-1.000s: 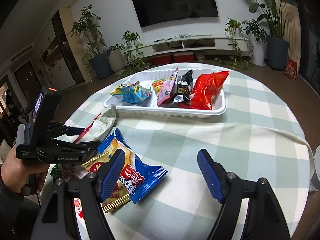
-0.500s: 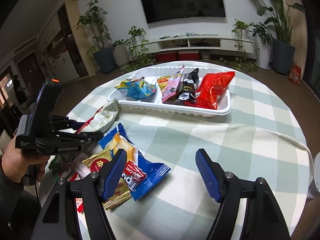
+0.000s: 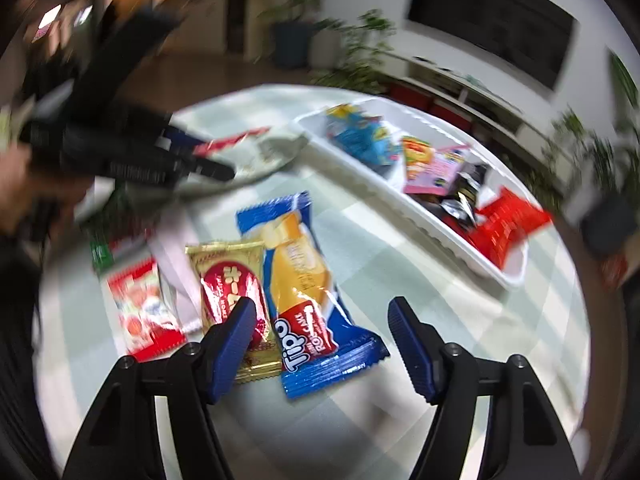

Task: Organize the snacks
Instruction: 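Grasp the white-red long packet with the left tool while the right tool grasps the blue cake packet, then carry the white-red and blue packets into the white tray and release them, then withdraw both tools from the tray back over the remaining snacks, then grasp the green packet with the left tool while the right tool grasps the gold packet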

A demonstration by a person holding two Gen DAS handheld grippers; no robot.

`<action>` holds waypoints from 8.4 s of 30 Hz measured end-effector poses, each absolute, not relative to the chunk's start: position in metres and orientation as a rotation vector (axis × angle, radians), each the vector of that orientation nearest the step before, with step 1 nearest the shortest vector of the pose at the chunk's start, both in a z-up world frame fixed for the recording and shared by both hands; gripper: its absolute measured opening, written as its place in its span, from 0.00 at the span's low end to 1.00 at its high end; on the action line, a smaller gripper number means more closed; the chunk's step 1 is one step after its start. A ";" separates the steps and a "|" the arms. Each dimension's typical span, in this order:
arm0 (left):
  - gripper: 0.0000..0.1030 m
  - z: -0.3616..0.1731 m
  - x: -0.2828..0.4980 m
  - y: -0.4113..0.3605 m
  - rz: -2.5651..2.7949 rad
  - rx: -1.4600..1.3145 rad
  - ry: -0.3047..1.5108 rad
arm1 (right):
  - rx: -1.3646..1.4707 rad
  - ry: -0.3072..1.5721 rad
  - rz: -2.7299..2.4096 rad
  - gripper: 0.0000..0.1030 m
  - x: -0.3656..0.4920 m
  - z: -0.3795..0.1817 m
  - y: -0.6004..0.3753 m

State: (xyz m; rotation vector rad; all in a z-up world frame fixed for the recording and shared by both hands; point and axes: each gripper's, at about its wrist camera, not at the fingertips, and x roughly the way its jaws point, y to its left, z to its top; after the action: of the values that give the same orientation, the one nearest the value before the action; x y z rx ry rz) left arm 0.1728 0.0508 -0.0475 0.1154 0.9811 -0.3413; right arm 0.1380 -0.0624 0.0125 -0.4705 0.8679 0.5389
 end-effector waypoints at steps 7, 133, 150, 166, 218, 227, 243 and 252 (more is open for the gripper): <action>0.32 -0.061 0.175 0.044 -0.371 0.157 1.029 | -0.404 0.885 0.537 0.67 0.162 0.032 -0.078; 0.27 -0.034 0.360 -0.038 -0.351 -0.190 1.061 | 0.218 0.974 0.084 0.41 0.339 0.024 -0.128; 0.79 0.041 0.314 -0.004 -0.401 -0.288 0.898 | 0.226 0.772 0.153 0.62 0.256 0.084 -0.150; 0.99 0.071 0.086 0.104 -0.350 -0.189 0.796 | 0.132 0.757 0.356 0.71 0.102 0.035 -0.132; 0.56 -0.047 0.054 0.063 -0.319 0.078 1.062 | -0.025 0.802 0.342 0.66 0.088 0.011 -0.106; 0.53 -0.043 0.050 0.068 -0.357 0.045 1.045 | -0.045 0.808 0.328 0.63 0.092 0.010 -0.103; 0.53 -0.030 0.050 0.097 -0.367 -0.130 0.980 | -0.266 0.843 0.532 0.60 0.111 0.017 -0.050; 0.53 -0.033 0.052 0.097 -0.374 -0.151 0.985 | -0.331 0.980 0.538 0.52 0.133 -0.004 -0.042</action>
State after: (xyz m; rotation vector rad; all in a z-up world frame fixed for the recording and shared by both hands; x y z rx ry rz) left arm 0.0521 0.0969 -0.0332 -0.1507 0.9849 -0.3736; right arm 0.1326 -0.0425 -0.0041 -0.3310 0.9803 0.5385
